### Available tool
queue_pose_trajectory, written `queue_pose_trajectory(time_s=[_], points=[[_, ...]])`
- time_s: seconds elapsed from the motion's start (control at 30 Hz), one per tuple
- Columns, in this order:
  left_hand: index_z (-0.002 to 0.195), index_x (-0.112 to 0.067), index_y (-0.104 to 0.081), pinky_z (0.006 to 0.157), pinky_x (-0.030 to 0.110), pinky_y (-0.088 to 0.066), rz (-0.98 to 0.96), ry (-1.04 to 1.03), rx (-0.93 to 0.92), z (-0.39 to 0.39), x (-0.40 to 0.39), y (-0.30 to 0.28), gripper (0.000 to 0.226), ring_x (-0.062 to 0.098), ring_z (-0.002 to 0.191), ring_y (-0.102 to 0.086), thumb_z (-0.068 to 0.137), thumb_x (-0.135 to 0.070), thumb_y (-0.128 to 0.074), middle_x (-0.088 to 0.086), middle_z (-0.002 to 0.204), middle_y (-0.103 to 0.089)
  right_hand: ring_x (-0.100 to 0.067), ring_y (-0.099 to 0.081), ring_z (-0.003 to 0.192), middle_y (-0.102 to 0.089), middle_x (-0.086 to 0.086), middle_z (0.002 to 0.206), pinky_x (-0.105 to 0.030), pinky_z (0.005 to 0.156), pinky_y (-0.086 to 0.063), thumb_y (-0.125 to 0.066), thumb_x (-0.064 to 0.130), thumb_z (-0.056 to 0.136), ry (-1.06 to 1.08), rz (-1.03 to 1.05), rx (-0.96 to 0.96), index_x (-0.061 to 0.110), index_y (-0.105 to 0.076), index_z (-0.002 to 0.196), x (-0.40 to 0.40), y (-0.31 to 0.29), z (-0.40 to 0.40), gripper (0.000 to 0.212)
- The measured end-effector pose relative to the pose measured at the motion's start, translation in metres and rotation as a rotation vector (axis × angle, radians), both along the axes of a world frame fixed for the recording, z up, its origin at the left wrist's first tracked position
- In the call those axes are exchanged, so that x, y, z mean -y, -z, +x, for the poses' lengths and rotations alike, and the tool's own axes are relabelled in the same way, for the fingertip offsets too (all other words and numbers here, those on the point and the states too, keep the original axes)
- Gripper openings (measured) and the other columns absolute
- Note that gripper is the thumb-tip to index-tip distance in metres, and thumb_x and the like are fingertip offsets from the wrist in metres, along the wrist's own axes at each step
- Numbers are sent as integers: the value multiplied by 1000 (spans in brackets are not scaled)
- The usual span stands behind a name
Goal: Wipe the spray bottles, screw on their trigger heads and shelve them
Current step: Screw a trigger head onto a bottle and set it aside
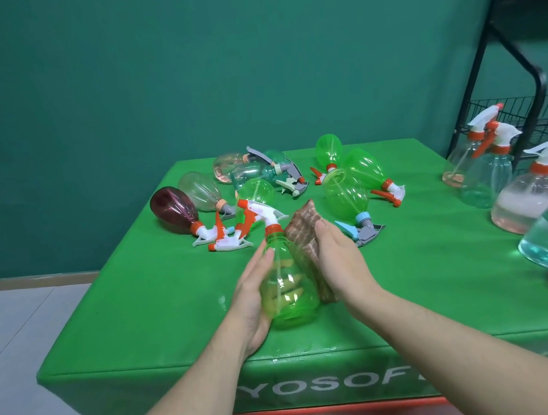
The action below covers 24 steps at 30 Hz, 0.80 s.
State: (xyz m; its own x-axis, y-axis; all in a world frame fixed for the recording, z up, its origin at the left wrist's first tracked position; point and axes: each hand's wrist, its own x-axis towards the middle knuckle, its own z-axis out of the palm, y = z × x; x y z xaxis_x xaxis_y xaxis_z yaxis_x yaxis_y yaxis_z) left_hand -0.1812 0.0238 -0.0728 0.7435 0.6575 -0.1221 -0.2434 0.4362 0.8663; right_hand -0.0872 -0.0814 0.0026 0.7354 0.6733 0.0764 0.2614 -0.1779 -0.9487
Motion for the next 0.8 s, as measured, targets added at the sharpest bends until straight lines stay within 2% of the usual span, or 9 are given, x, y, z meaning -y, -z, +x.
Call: queue_pose_trajectory(time_s=[0.1, 0.2, 0.23, 0.33, 0.4, 0.47, 0.53, 0.6, 0.8], points=[[144, -25, -51, 96, 63, -54, -67, -63, 6, 0, 0, -1, 77, 41, 103, -73, 73, -44, -75, 12, 126, -72, -6, -47, 130, -52, 6, 148, -19, 105, -30, -28, 35, 111, 26, 59, 28, 19, -50, 146, -6, -7, 2, 45], [132, -12, -57, 87, 56, -60, -54, -88, 2, 0, 1, -2, 72, 35, 98, -74, 72, -49, -76, 15, 126, -70, 12, -54, 101, -53, 13, 141, -16, 93, -33, -27, 37, 111, -58, 76, 70, 30, -43, 150, -14, -11, -7, 43], [132, -12, -58, 86, 53, -60, -41, -90, -3, 0, 1, -2, 74, 34, 102, -73, 71, -52, -76, 15, 127, -70, 9, -55, 101, -53, 10, 143, -19, 93, -37, -27, 38, 111, -100, 65, 106, 35, -42, 150, -17, -8, -11, 42], [138, -20, -59, 88, 48, -58, -4, -72, -19, 1, 3, -3, 73, 30, 116, -69, 77, -60, -68, 10, 129, -72, -5, -39, 140, -40, 11, 158, -29, 118, -28, -30, 36, 110, -190, 25, 240, 40, -42, 150, -25, 7, -23, 42], [139, -24, -61, 101, 51, -53, -22, -38, -18, 1, 3, -3, 63, 28, 123, -66, 89, -62, -57, 8, 131, -71, -1, -27, 146, -32, 20, 160, -27, 122, -19, -31, 35, 109, -202, -17, 350, 40, -44, 149, -25, 15, -26, 42], [129, -22, -69, 102, 49, -49, -51, -10, -9, -1, 4, -4, 49, 27, 119, -67, 103, -55, -44, 8, 126, -73, 1, -26, 145, -30, 22, 160, -22, 120, -18, -32, 34, 109, -184, -28, 409, 39, -46, 148, -23, 20, -23, 42], [122, -17, -73, 91, 43, -52, -61, -1, 0, -2, 3, -2, 44, 28, 108, -67, 100, -45, -47, 12, 118, -74, 3, -27, 145, -32, 21, 160, -23, 121, -19, -33, 33, 109, -145, -16, 397, 37, -47, 148, -21, 24, -16, 42], [132, -17, -68, 84, 41, -55, -56, 26, 26, -3, 2, -2, 48, 26, 101, -70, 91, -41, -55, 14, 121, -73, 3, -30, 144, -38, 16, 158, -25, 123, -20, -32, 31, 109, -110, 14, 310, 31, -47, 149, -21, 25, -8, 42], [145, -39, -54, 90, 58, -56, -53, 100, 25, -3, 0, -1, 61, 33, 109, -72, 86, -47, -66, 8, 134, -69, 3, -27, 144, -37, 14, 157, -10, 111, -12, -32, 31, 110, -65, 35, 209, 23, -45, 150, -24, 21, 3, 43]])
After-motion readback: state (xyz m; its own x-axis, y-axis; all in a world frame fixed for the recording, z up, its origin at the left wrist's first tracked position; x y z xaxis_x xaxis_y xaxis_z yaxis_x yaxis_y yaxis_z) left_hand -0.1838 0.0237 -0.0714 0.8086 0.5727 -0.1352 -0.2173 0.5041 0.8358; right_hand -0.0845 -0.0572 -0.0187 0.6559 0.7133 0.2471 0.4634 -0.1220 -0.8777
